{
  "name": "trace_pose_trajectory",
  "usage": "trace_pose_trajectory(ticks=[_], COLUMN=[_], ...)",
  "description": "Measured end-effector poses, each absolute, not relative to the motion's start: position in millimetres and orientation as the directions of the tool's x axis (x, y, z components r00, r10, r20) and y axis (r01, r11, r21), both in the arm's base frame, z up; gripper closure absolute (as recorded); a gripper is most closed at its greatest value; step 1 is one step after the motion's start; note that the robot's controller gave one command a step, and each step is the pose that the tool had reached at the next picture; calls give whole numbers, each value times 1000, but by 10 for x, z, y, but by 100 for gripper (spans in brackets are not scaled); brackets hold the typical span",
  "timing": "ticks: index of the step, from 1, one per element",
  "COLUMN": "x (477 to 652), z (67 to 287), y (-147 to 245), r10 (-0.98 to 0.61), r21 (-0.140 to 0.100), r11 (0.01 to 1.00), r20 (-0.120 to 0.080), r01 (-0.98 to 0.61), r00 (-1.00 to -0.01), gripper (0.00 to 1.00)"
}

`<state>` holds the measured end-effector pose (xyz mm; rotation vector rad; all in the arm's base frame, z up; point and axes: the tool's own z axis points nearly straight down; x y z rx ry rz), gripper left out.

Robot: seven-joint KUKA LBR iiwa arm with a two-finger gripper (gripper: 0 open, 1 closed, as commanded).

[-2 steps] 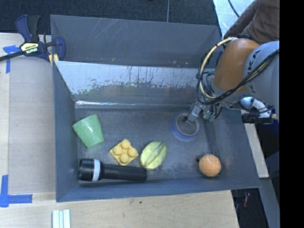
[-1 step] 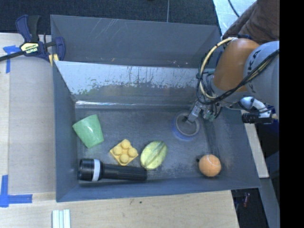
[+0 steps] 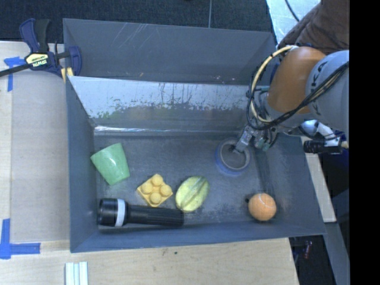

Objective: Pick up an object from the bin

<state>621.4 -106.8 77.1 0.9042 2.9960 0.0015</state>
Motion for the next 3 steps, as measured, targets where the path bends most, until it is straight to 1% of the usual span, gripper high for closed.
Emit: trace_pose_trajectory(ticks=[1,2,3], x=[6215,6203,6222], z=[854,1035,1295], y=[-1070,-1072,-1079], r10=[552,551,550], r21=[5,3,6], r11=[834,834,835], r20=[-12,-9,-16], r01=[552,551,550], r00=[-834,-834,-835], gripper=[100,100,100])
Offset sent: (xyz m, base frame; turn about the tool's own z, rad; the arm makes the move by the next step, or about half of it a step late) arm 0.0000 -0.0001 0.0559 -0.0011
